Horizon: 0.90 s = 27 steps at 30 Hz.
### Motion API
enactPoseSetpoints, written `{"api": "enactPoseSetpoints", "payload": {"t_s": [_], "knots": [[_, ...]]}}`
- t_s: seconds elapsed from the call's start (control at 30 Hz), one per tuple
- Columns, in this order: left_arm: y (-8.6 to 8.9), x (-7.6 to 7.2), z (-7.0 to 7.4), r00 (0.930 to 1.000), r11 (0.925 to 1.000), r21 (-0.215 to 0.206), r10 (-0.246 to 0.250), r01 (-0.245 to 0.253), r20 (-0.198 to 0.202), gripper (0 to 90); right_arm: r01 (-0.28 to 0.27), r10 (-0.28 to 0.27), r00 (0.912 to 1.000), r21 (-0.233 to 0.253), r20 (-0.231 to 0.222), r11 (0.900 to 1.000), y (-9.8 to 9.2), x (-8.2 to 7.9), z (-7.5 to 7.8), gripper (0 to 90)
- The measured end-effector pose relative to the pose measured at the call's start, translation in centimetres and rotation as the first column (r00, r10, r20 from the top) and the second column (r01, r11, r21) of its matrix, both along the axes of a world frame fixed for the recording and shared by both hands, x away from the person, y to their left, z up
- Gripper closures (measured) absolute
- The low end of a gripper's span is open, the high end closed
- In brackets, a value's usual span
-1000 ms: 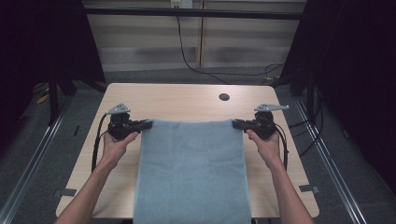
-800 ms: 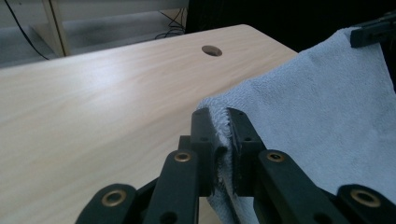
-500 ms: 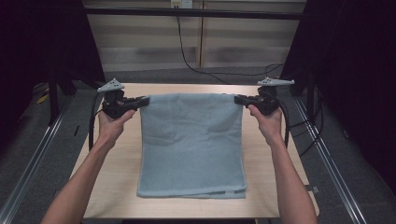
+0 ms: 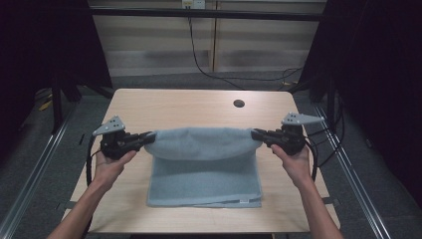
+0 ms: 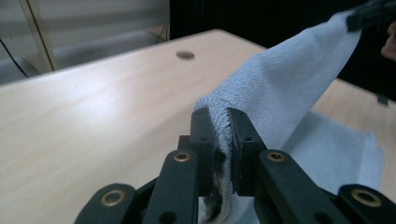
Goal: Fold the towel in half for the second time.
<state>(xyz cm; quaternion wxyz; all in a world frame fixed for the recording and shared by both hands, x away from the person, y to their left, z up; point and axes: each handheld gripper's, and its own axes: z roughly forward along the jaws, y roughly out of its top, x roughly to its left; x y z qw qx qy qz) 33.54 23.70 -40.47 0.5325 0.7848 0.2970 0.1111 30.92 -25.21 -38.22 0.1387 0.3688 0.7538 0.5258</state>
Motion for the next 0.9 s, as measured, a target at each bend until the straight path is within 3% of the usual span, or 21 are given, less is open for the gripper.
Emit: {"api": "enactPoseSetpoints", "payload": {"t_s": [0.2, 0.27, 0.43, 0.53, 0.6, 0.7, 0.8, 0.83, 0.9], "knots": [[0.5, -3.4, -2.7, 0.9982, 0.9994, 0.007, -0.035, 0.035, -0.048, 81.2, -0.031, 0.031, 0.9987, -0.014, -0.042, 0.999, 0.3, -3.4, -2.2, 82.5], [0.5, -4.5, -3.5, 0.9986, 0.9996, 0.021, -0.020, 0.021, -0.049, 80.6, -0.033, 0.032, 0.9972, -0.021, -0.068, 0.999, 0.3, -4.4, -3.3, 81.9], [0.9, -6.3, -6.2, 0.9927, 0.9980, 0.042, -0.041, 0.047, -0.113, 78.8, -0.046, 0.041, 0.9902, -0.040, -0.134, 0.998, 0.0, -6.5, -5.7, 79.5], [1.3, -7.4, -6.7, 0.9873, 0.9979, 0.021, -0.057, 0.060, -0.148, 74.8, -0.065, 0.058, 0.9855, -0.036, -0.159, 0.997, -0.2, -7.8, -6.6, 76.0], [1.5, -7.9, -6.3, 0.9887, 0.9977, 0.000, -0.067, 0.068, -0.134, 70.2, -0.066, 0.061, 0.9855, -0.028, -0.159, 0.997, -0.5, -8.6, -6.7, 73.5], [1.9, -8.0, -5.5, 0.9918, 0.9978, -0.049, -0.050, 0.044, -0.118, 61.7, -0.040, 0.042, 0.9915, 0.015, -0.123, 0.999, -1.4, -9.4, -6.2, 69.3], [2.0, -7.0, -5.6, 0.9936, 0.9998, -0.020, 0.003, -0.005, -0.113, 55.9, 0.008, -0.006, 0.9950, 0.019, -0.099, 1.000, -2.0, -9.2, -5.8, 66.9], [2.2, -6.3, -5.8, 0.9911, 0.9988, -0.019, 0.043, -0.046, -0.126, 53.2, 0.021, -0.019, 0.9952, 0.021, -0.095, 1.000, -2.1, -9.0, -5.8, 65.6], [2.6, -5.4, -6.3, 0.9868, 0.9970, -0.030, 0.066, -0.072, -0.148, 48.6, 0.084, -0.082, 0.9929, 0.019, -0.085, 0.996, -2.2, -8.5, -6.2, 60.3]]}}
